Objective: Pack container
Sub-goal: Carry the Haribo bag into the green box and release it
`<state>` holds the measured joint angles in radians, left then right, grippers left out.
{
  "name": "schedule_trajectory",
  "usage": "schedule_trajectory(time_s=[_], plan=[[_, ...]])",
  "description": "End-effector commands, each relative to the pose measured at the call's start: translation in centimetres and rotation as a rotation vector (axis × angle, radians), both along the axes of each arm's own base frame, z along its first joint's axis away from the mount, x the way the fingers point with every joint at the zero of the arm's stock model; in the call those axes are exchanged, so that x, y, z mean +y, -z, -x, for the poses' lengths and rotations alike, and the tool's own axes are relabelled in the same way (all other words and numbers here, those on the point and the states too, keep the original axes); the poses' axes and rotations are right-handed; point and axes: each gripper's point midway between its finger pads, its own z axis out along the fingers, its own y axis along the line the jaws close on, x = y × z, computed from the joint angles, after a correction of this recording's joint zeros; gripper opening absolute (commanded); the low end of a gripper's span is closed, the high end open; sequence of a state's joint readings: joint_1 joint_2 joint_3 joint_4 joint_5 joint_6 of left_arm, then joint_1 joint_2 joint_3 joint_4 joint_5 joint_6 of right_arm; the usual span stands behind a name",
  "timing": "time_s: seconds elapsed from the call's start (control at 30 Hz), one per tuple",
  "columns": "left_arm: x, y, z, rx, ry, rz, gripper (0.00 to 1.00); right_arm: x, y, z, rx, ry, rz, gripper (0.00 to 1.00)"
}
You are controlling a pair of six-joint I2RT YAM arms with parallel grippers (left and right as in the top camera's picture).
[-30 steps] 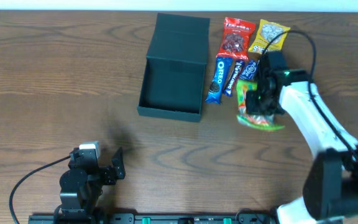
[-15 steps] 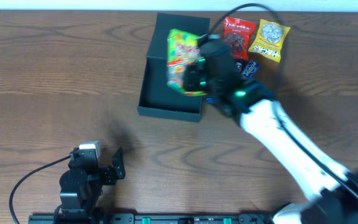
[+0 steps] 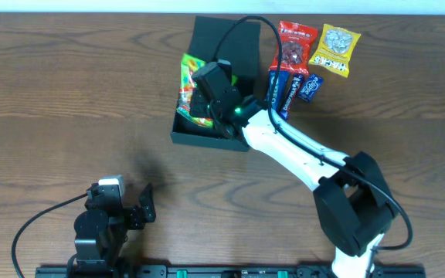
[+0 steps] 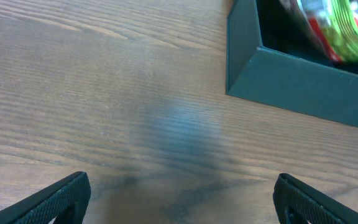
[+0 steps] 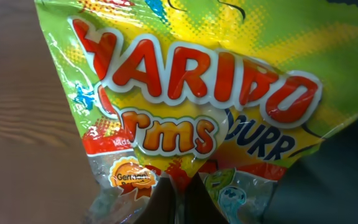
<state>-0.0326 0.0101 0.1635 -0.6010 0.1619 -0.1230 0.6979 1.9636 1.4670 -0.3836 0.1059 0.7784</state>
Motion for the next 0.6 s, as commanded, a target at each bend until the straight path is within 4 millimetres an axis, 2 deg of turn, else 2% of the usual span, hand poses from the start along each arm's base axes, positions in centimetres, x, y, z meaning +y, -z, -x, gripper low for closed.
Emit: schedule_trajectory(time_s=[0.0, 0.13, 0.17, 0.2, 0.23, 0.27, 0.33, 0.4, 0.5, 0.57], plan=[[-0.1, 0.1, 0.0, -0.003, 0.008, 0.004, 0.95, -0.3, 0.1, -0.4, 0.007, 0.073, 0.003, 0.02], [-0.1, 0.1, 0.0, -0.003, 0.008, 0.004, 0.95, -0.4, 0.3, -0.3, 0.013, 0.072, 0.009, 0.02], [-0.1, 0.1, 0.0, -0.004, 0.008, 0.004, 0.95, -0.4, 0.3, -0.3, 0.013, 0.071, 0.008, 0.06], [-0.1, 0.1, 0.0, -0.003, 0.008, 0.004, 0.95, -0.3, 0.2, -0.3, 0.013, 0.071, 0.007, 0.20], [-0.1, 0.1, 0.0, -0.004, 0.008, 0.004, 0.95, -0.2, 0.2, -0.3, 0.014, 0.067, 0.004, 0.47], [-0.1, 0.1, 0.0, -0.003, 0.008, 0.004, 0.95, -0.1, 0.2, -0.2, 0.018, 0.061, 0.000, 0.64], [-0.1, 0.1, 0.0, -0.004, 0.008, 0.004, 0.95, 0.3, 0.2, 0.0, 0.017, 0.019, 0.002, 0.81], [-0.1, 0.1, 0.0, -0.004, 0.008, 0.004, 0.95, 0.3, -0.2, 0.1, 0.012, -0.020, 0.003, 0.93], [-0.1, 0.1, 0.0, -0.003, 0.008, 0.004, 0.95, -0.6, -0.8, 0.4, 0.014, -0.050, 0.032, 0.89], [-0.1, 0.1, 0.0, -0.003, 0.008, 0.004, 0.95, -2.1, -0.5, 0.7, 0.050, -0.029, 0.067, 0.84]])
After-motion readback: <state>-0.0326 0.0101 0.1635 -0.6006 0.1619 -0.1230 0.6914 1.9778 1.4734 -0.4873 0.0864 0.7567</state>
